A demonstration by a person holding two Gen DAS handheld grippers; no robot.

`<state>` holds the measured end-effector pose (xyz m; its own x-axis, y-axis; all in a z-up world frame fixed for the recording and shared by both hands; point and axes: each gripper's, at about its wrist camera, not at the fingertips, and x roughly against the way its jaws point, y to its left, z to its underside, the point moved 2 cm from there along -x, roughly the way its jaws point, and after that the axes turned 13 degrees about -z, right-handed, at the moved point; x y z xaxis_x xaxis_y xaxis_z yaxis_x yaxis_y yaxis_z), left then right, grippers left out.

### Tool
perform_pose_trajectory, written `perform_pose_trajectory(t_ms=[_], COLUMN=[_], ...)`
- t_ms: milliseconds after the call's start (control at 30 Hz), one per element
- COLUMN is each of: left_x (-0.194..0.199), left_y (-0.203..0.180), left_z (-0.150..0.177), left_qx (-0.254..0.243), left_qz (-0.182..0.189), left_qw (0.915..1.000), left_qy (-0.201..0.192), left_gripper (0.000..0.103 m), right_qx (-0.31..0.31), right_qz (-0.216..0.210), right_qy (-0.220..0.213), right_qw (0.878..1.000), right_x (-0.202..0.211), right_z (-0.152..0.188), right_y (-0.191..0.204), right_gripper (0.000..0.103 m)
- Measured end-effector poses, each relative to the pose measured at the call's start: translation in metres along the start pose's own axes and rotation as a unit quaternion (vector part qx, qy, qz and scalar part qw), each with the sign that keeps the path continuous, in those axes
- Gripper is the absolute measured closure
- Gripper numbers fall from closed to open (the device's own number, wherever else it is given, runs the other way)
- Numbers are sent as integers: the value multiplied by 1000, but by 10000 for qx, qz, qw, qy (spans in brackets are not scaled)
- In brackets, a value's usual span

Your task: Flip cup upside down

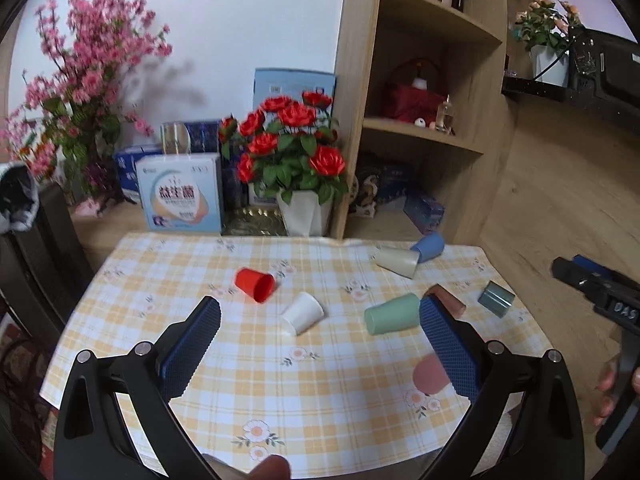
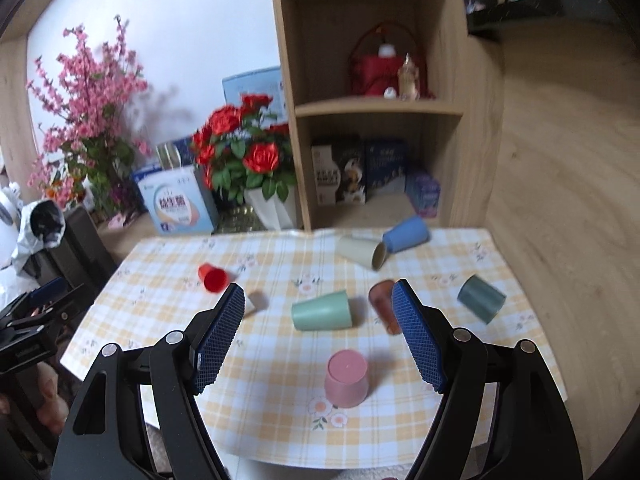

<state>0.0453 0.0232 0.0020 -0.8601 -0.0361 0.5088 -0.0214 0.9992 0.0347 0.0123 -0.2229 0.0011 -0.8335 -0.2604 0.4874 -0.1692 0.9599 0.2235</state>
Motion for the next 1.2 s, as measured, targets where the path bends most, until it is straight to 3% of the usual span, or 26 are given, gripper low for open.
perform_pose_trajectory(t_ms=[133, 267, 567, 1200], left_x=[17, 28, 37, 40], left_y=[-5, -6, -6, -4], left_z=[-7, -10, -12, -13], left_qx=[-149, -129, -120, -134], left_qz=[-268, -269, -214, -548], left_qw=[9991, 9985, 9986, 9967], left_qy=[-307, -449, -475, -587], left_gripper=[6, 6, 6, 6], right_qx=[53, 64, 76, 97], right_qz=[52, 66, 28, 146], right_qy=[-163, -244, -284, -282], right_qw=[9998, 9997, 9996, 9995], right_x=[18, 27, 31, 31], right_z=[-7, -10, -10, -10], right_y=[5, 6, 9, 10], right_gripper=[29, 29, 29, 29])
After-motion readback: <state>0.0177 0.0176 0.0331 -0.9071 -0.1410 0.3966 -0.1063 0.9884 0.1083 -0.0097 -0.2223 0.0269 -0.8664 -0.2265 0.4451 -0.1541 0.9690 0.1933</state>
